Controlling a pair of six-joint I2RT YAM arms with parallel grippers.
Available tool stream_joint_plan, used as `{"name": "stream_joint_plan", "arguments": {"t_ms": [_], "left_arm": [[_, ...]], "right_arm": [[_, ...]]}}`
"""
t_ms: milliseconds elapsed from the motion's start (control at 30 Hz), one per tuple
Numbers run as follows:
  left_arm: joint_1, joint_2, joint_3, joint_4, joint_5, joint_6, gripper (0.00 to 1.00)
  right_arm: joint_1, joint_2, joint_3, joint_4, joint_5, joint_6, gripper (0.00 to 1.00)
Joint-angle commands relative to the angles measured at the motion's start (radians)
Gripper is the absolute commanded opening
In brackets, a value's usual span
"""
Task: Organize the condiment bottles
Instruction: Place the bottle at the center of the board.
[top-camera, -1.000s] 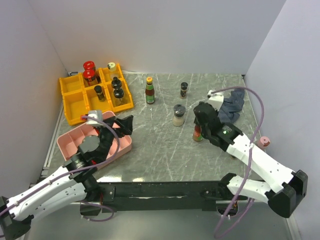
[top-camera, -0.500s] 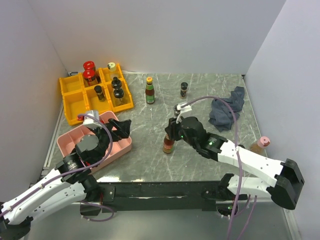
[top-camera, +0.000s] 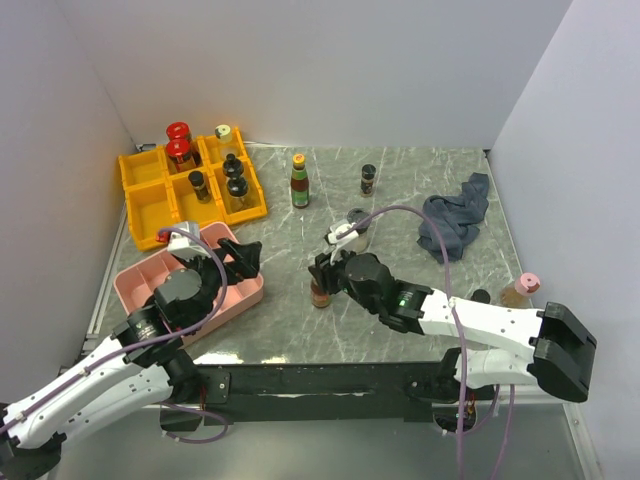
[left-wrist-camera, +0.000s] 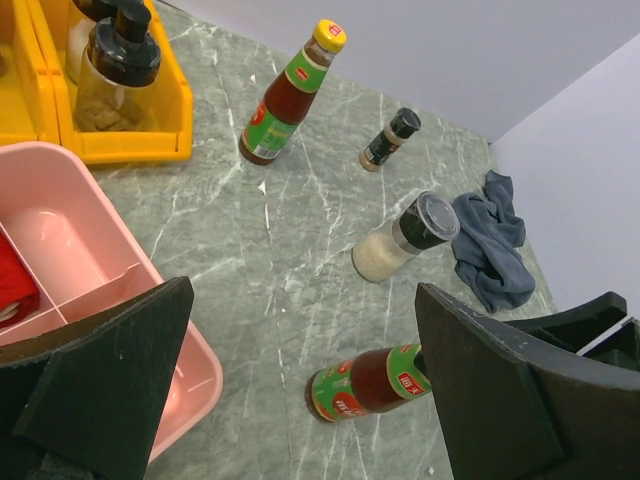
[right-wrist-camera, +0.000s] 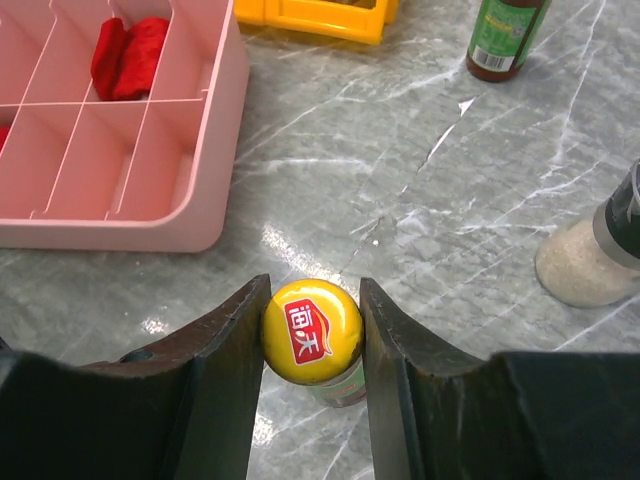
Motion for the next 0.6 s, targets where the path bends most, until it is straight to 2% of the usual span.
{"name": "stream_joint_plan", "arguments": {"t_ms": [0, 67, 100, 200, 267, 400, 567], "left_arm": [[-0.005, 0.012, 0.021, -0.004, -0.012, -0.007, 0.99], [-0.003, 0.020, 0.030, -0.015, -0.002, 0.000, 1.00], [-0.003, 0.023, 0.041, -0.024, 0.001, 0.000, 1.00], [-0.005, 0.043, 0.065, -0.035, 0.017, 0.014, 0.99], [-0.003, 0.072, 0.080, -0.035, 0.037, 0.028, 0.99], [-0.003, 0.152, 0.145, -0.035, 0.096, 0.068, 0.99], [-0.009, 0.348, 0.235, -0.030, 0.238, 0.142, 0.99]], "right_arm": [[0.028, -0.004, 0.049, 0.103, 0.075, -0.030, 0.51], [0.030, -0.024, 0.062, 0.075, 0.072, -0.008, 0.65], [0.028, -0.035, 0.069, 0.065, 0.058, -0.004, 0.74], [0.028, -0.104, 0.098, -0.003, 0.056, 0.024, 0.89], [0.030, -0.141, 0.108, -0.056, 0.073, 0.044, 0.93], [0.019, -0.240, 0.151, -0.237, 0.266, 0.131, 0.97], [-0.056, -0.342, 0.155, -0.363, 0.382, 0.179, 1.00]]}}
